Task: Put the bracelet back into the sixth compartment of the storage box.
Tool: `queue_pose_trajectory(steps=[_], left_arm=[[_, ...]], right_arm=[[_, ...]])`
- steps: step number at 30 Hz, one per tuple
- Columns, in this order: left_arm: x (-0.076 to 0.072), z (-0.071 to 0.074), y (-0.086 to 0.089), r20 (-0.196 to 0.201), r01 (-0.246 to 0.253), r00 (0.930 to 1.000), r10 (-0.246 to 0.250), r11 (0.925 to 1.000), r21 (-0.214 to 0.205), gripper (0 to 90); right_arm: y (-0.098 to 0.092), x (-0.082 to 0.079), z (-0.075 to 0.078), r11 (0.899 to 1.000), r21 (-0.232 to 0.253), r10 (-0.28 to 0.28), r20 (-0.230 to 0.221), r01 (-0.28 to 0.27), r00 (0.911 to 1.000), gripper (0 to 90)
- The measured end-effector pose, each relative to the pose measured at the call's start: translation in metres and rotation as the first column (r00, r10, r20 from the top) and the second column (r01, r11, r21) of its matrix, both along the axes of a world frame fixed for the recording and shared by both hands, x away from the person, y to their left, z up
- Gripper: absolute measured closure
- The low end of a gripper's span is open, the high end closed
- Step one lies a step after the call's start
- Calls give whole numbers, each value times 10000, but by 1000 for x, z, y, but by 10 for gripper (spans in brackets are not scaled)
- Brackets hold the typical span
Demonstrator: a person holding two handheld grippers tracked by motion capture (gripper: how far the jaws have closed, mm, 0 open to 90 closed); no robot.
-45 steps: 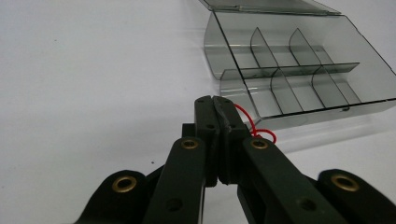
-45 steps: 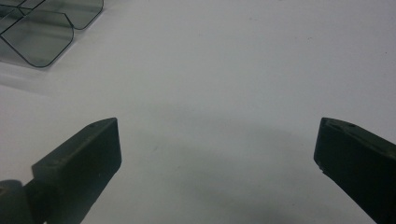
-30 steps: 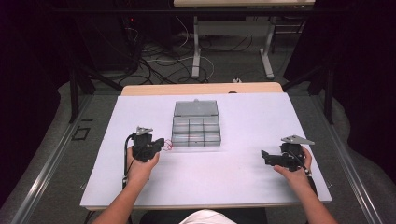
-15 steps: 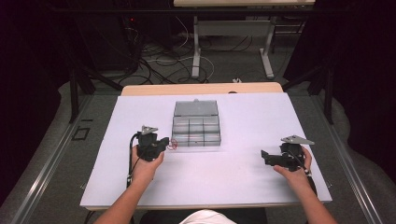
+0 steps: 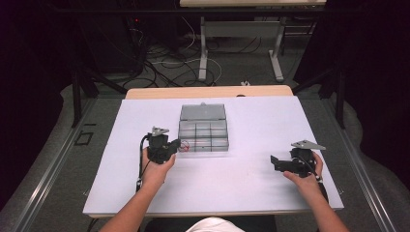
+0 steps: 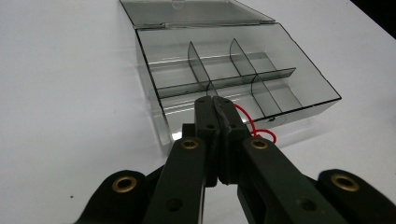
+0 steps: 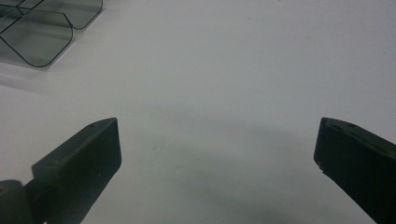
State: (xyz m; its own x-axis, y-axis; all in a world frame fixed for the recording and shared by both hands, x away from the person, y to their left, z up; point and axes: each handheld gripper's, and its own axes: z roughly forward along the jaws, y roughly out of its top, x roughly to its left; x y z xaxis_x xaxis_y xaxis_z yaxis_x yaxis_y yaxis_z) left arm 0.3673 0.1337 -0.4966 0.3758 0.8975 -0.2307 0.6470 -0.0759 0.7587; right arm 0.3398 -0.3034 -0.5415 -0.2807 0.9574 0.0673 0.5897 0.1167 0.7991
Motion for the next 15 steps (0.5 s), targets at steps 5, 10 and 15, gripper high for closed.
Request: queue_pose_trajectory(steps=[5, 10, 15], left_arm=[[2, 1, -5, -64, 37, 10000, -38, 10000, -60, 900], [4, 2, -10, -33, 49, 10000, -49, 9999, -160, 900], [7, 3, -17, 7, 72, 10000, -72, 9998, -192, 900]], right_arm=[[0, 0, 0, 10000, -8, -18, -3, 18, 10000, 3], [1, 0, 0, 10000, -35, -78, 59, 78, 10000, 3], [0, 0, 0, 10000, 4, 1, 8, -1, 10000, 3]])
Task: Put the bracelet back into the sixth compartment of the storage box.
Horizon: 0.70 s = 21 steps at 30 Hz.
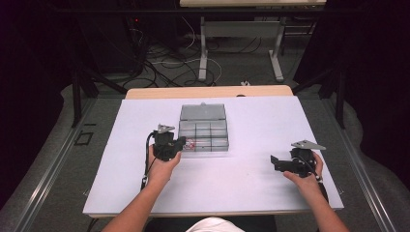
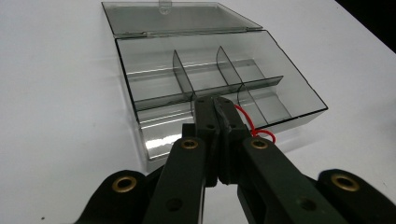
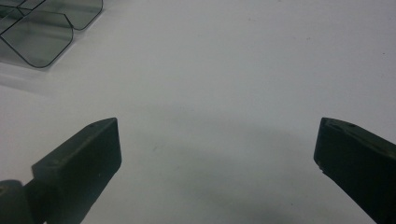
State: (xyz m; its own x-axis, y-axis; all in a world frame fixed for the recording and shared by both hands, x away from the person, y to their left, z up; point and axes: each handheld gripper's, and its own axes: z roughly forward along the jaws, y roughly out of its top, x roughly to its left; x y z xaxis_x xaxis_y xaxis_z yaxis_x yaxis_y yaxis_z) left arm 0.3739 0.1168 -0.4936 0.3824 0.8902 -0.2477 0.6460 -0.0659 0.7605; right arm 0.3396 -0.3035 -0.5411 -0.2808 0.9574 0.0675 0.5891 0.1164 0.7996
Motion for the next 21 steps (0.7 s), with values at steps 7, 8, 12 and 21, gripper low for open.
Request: queue_pose_trajectory(steps=[7, 8, 12, 21], left_arm=[[4, 1, -6, -12, 113, 9999, -112, 9999, 83, 900], [4, 1, -7, -14, 114, 9999, -114, 9999, 69, 900], [6, 1, -12, -43, 106, 9999, -106, 9999, 21, 900], [11, 4, -20, -4, 182, 9998, -182, 9998, 38, 900]], right_arm=[[0, 0, 0, 10000, 5, 24, -32, -24, 10000, 3], [0, 0, 0, 10000, 7, 9, -2, -9, 10000, 3], [0, 0, 0, 10000, 19, 4, -6, -4, 10000, 3], [0, 0, -1, 10000, 9, -51, 38, 51, 10000, 3]])
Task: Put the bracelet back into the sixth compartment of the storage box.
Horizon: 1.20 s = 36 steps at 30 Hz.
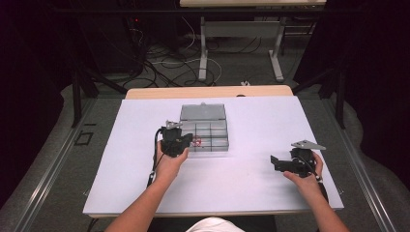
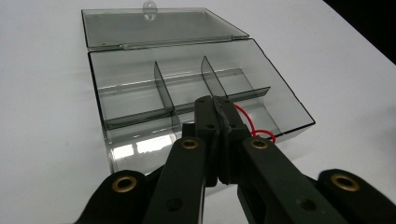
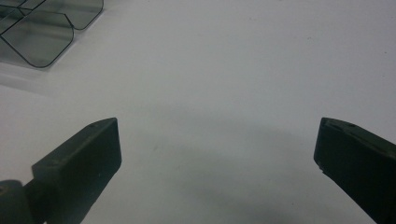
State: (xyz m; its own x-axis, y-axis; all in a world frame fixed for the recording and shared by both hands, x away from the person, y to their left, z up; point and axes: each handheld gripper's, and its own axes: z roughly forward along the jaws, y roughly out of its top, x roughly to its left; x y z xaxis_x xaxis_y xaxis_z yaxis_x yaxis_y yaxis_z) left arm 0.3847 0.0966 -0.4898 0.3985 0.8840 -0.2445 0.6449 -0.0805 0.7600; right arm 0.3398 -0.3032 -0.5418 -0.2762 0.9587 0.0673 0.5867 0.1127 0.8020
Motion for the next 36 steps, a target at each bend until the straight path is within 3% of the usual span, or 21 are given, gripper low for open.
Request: queue_pose_trajectory(steps=[36], left_arm=[[13, -5, -29, -90, 84, 9999, -83, 9999, 107, 900]], right_arm=[[-1, 0, 0, 10000, 49, 48, -75, -47, 10000, 3]])
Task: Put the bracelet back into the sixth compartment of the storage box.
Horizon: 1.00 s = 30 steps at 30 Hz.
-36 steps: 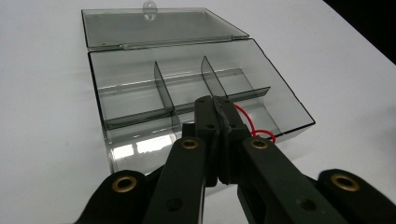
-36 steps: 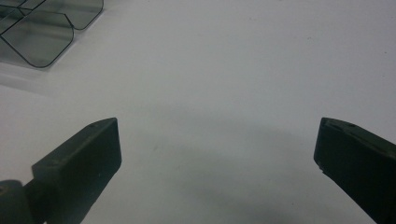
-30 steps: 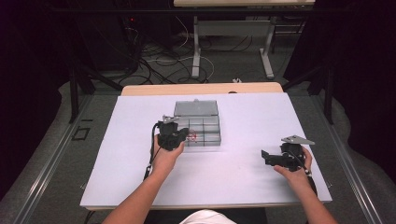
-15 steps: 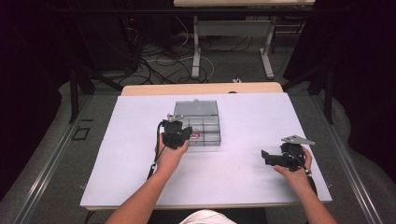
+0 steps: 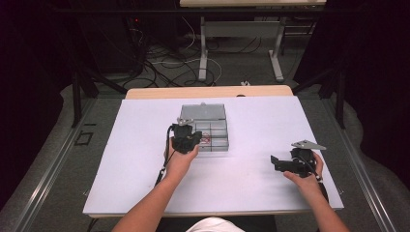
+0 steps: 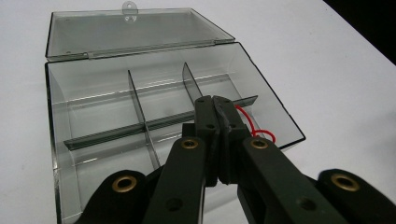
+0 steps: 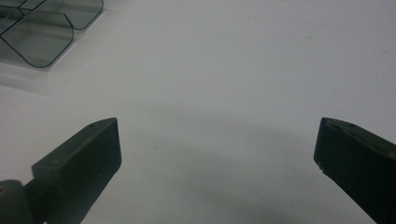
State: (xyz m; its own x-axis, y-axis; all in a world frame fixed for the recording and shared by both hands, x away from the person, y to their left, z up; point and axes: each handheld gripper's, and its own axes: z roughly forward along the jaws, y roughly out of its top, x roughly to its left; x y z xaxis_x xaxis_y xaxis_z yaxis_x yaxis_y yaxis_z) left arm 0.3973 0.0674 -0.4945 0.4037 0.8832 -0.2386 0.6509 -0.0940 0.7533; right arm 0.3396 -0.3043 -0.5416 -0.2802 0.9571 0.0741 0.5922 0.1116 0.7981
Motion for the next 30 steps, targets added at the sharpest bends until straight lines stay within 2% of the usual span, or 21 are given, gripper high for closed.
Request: queue_pose_trajectory(steps=[3, 15, 30], left_arm=[[1, -1, -1, 47, 23, 10000, -24, 10000, 83, 900], [8, -7, -10, -144, -2, 9999, 2, 10000, -18, 899], [15, -15, -34, -320, 119, 9994, -119, 9999, 17, 900]], right_arm=[[0, 0, 0, 10000, 2, 5, -3, -5, 10000, 3], [-2, -1, 0, 10000, 89, -39, -3, 39, 10000, 3], [-4, 0, -1, 9999, 139, -77, -6, 77, 10000, 3]])
